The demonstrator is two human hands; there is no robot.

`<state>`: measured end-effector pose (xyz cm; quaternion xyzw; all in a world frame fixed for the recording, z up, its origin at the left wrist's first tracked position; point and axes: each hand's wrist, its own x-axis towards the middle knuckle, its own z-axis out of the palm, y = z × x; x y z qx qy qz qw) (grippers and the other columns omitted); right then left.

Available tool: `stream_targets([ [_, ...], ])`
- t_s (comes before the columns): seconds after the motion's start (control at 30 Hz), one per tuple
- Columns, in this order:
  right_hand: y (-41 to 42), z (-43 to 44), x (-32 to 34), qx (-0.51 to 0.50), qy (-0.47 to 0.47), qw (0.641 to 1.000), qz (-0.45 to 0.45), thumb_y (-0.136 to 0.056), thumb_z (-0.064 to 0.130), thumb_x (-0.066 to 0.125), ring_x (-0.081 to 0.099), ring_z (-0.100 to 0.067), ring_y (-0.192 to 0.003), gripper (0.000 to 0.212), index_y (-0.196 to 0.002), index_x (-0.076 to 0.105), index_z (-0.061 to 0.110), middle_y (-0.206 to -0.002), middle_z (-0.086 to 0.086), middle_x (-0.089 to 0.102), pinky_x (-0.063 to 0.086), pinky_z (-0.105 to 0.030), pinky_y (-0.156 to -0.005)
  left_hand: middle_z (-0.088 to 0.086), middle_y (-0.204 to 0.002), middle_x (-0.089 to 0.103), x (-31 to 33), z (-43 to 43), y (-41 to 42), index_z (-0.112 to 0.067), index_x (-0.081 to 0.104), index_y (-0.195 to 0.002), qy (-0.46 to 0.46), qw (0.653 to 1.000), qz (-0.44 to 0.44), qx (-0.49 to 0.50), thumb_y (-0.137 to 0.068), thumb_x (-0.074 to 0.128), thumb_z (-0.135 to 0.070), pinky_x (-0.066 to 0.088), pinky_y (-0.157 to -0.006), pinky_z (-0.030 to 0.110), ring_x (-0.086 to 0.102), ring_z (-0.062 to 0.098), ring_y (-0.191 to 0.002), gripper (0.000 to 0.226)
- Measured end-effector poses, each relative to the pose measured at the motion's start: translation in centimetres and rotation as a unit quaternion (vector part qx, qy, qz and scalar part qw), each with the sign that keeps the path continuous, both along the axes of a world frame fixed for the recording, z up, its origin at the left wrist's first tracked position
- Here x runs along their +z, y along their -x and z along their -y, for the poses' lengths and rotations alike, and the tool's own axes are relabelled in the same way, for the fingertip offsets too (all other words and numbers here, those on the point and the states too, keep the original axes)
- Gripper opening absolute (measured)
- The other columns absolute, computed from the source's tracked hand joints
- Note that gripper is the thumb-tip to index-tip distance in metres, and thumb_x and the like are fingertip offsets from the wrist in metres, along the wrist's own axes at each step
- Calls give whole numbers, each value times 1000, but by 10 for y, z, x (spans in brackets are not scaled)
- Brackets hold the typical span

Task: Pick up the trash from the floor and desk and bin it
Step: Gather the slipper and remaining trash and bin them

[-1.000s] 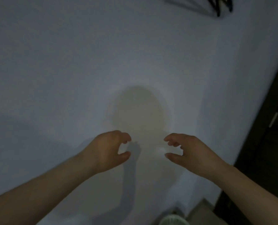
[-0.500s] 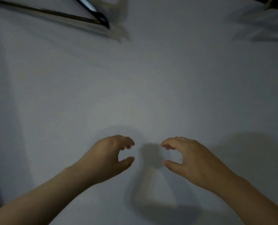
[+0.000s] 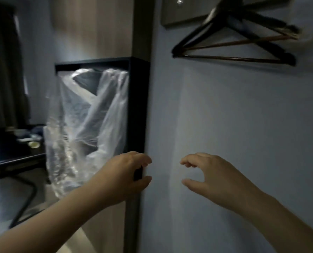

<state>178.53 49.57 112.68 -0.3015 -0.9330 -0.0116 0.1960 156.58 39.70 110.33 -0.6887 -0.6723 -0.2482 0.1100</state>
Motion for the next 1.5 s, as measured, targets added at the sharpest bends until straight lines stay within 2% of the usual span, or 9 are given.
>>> stream_targets([
  [0.07,54,24,3,43,3,999,-2,-87,44,61,52,1,-111,42,-128,52,35,-120,19,55,42,-18,-94,-14,-107,63,3,41,45,-30,61,-115,5,999,5,42,-73,55,-50,43,-76,11,61,5,-93,47],
  [0.17,131,63,8,101,7,995,-4,-87,45,62,54,-2,-108,44,-128,53,33,-119,16,57,46,-23,-93,-17,-108,62,8,103,106,-33,60,-117,1,995,-5,99,-80,62,-49,48,-83,18,60,2,-95,40],
  [0.3,220,111,10,161,1,987,-5,-85,45,64,55,-5,-109,45,-127,55,30,-119,14,58,46,-27,-92,-19,-110,59,13,177,172,-33,58,-120,-2,987,-18,163,-84,64,-45,48,-84,17,59,-1,-97,39],
  [0.63,371,193,10,281,-17,960,2,-84,42,66,55,-2,-109,41,-123,57,31,-117,15,61,43,-22,-93,-18,-114,57,7,292,274,-36,53,-123,-7,961,7,275,-85,60,-47,50,-84,18,55,-1,-100,40],
  [0.77,428,202,7,321,-22,947,3,-84,44,65,56,-3,-108,43,-124,57,32,-118,14,62,46,-26,-94,-19,-113,57,-4,311,314,-36,54,-122,-15,949,20,313,-84,61,-47,48,-80,14,54,-3,-99,40],
  [0.97,518,194,-9,383,-27,923,12,-86,47,61,53,-3,-110,44,-128,52,35,-120,16,57,45,-25,-93,-18,-109,58,-14,320,379,-34,57,-117,-23,929,17,370,-83,61,-46,51,-85,22,54,-3,-96,36],
  [1.17,610,174,-17,430,7,903,23,-87,47,61,52,-2,-108,42,-126,53,34,-116,17,57,46,-25,-93,-23,-109,57,-30,314,454,-37,56,-119,8,901,28,433,-82,59,-51,51,-84,20,55,-5,-95,39],
  [1.3,668,166,-34,449,8,892,48,-87,46,59,51,-2,-114,44,-129,51,34,-122,16,55,43,-22,-95,-21,-107,59,-46,308,498,-34,58,-116,12,890,42,454,-74,43,-64,50,-84,21,57,-4,-93,53],
  [1.5,766,172,-66,472,34,876,95,-85,47,59,51,-2,-115,45,-127,51,36,-120,19,55,45,-26,-96,-19,-111,59,-79,324,574,-34,56,-118,57,867,70,491,-79,50,-56,48,-85,20,56,-3,-95,46],
])
